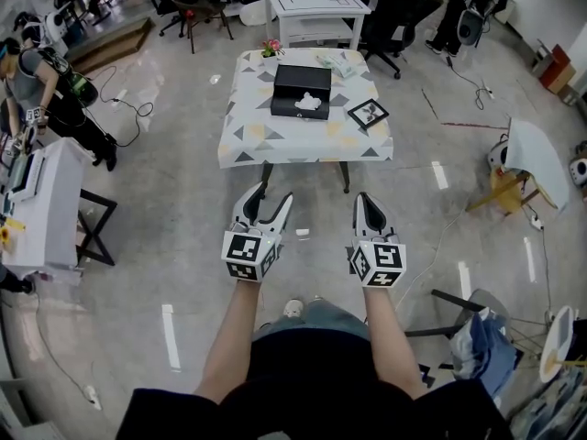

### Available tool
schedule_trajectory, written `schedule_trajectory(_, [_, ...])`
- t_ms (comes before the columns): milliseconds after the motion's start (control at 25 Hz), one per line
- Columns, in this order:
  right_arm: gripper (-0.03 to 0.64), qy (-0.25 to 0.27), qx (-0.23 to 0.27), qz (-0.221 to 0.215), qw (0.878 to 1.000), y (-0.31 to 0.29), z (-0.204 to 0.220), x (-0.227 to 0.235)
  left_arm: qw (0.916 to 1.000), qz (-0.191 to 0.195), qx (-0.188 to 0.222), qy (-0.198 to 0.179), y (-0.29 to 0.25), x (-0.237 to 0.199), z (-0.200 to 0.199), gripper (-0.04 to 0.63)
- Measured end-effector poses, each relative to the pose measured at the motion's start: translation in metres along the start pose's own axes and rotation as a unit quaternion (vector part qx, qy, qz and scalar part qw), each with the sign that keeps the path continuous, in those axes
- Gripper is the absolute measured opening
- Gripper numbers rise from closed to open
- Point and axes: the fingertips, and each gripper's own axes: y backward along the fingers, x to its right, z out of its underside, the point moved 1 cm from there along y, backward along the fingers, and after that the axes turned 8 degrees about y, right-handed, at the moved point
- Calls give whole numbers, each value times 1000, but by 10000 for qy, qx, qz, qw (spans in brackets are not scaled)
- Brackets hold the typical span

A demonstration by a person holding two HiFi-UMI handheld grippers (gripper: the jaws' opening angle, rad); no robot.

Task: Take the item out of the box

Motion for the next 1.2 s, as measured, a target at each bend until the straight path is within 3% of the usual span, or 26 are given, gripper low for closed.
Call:
schedule_trajectory(680, [3, -44, 174, 215, 9996, -11, -13, -14, 9999, 117, 34, -4, -4, -26, -5, 239])
schedule_trajectory(1200, [3, -15, 238, 120, 9996, -84, -18, 13, 9999, -45, 99, 6, -67, -64, -15, 239])
